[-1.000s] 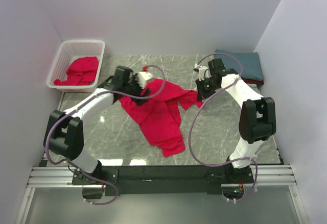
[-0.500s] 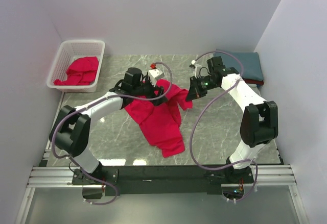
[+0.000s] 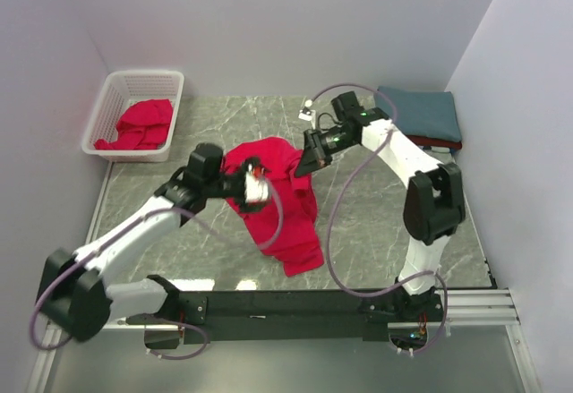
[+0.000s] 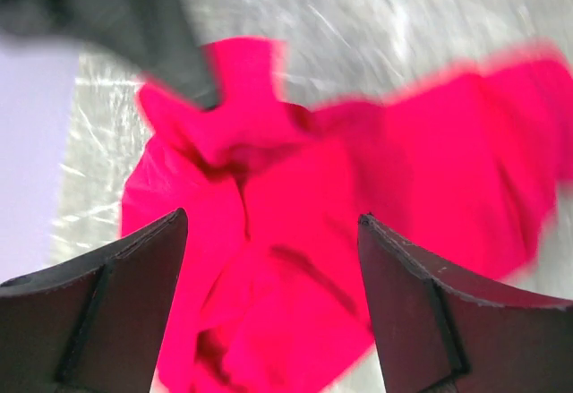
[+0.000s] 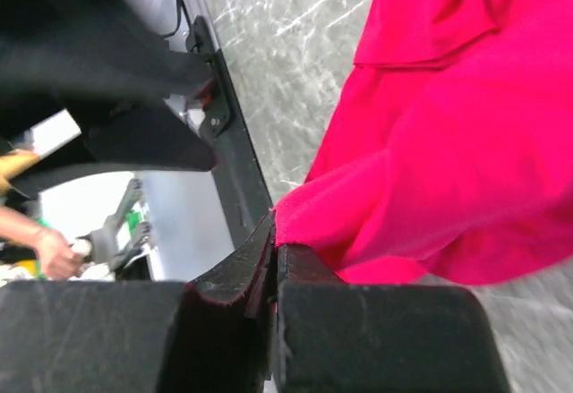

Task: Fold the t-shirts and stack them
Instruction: Flatten the tshirt out

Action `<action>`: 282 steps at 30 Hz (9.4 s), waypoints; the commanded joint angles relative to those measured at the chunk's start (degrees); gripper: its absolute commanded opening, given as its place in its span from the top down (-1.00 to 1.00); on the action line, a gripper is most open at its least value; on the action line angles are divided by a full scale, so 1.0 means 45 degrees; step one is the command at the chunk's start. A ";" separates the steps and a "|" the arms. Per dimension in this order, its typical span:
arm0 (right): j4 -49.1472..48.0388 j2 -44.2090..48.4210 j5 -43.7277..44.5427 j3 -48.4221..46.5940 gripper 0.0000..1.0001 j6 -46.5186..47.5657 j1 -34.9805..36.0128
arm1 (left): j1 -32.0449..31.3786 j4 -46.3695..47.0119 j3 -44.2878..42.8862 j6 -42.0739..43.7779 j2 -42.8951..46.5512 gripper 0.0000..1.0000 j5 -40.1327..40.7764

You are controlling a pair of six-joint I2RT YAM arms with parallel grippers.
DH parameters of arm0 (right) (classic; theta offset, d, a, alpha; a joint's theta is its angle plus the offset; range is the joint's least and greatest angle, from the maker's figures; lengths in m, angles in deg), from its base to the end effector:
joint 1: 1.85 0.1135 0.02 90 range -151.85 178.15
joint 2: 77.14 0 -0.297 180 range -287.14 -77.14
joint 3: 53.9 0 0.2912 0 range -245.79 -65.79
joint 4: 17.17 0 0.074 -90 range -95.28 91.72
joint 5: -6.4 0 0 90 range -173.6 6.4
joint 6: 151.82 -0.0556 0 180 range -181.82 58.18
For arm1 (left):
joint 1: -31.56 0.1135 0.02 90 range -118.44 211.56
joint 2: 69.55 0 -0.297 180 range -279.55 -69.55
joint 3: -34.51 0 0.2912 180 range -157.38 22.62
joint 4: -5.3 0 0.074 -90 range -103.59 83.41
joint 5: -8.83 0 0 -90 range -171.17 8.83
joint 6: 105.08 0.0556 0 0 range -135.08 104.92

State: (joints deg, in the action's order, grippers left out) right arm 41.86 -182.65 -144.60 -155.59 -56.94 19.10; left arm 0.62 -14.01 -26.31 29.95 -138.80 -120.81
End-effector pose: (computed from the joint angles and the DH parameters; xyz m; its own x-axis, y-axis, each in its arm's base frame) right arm 0.3898 0.2013 0.2905 -0.7815 -0.3434 -0.5209 -0.6148 0.2819 0.7366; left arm 0.2444 -0.1879 0.2942 0.3406 0.4310 -0.8356 0.9045 0.0923 0.4163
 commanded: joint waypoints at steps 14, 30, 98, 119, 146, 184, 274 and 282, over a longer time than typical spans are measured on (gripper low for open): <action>-0.3421 -0.5556 -0.0782 -0.6842 0.22 -0.5539 0.4700 | -0.0391 -0.6690 0.2315 0.6614 0.5174 -0.66 0.0818; -0.1685 -0.1006 0.4020 0.1298 0.29 -0.2004 -0.0589 | 0.1329 -0.3197 0.1146 -0.0084 0.0296 -0.25 0.0702; -0.1741 -0.0830 1.0890 -1.0686 1.00 0.0848 -0.3737 | 0.8184 0.0202 -1.2501 -0.7760 -0.5682 0.99 0.3026; -0.7292 0.7877 1.2889 -0.2818 1.00 0.2997 -0.3777 | 0.9433 0.2216 -0.6665 -0.6664 0.2087 0.99 0.1874; -0.4420 0.9100 1.0271 -0.1289 1.00 0.1181 -0.0969 | 0.4297 -0.2123 -0.0750 -0.7014 0.3495 -0.25 -0.1661; -0.3307 1.3116 1.2694 0.8706 1.00 0.5536 0.0696 | 0.4608 -0.1790 -0.3185 -0.2953 -0.4744 -0.58 0.2361; -1.1972 -0.1905 1.6855 -1.1123 1.00 0.8133 -0.2488 | 0.8769 0.6293 -2.0125 -1.1551 -0.9923 0.99 0.4744; -1.3873 -0.1435 1.5509 -0.8036 1.00 0.7490 -0.2565 | 0.8946 0.8094 -1.7531 -1.1357 -0.9320 0.99 0.3322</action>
State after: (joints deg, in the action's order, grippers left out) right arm -13.40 -190.96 -75.55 -195.13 -21.92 8.39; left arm 39.48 15.84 -109.17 -23.20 -184.11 -105.83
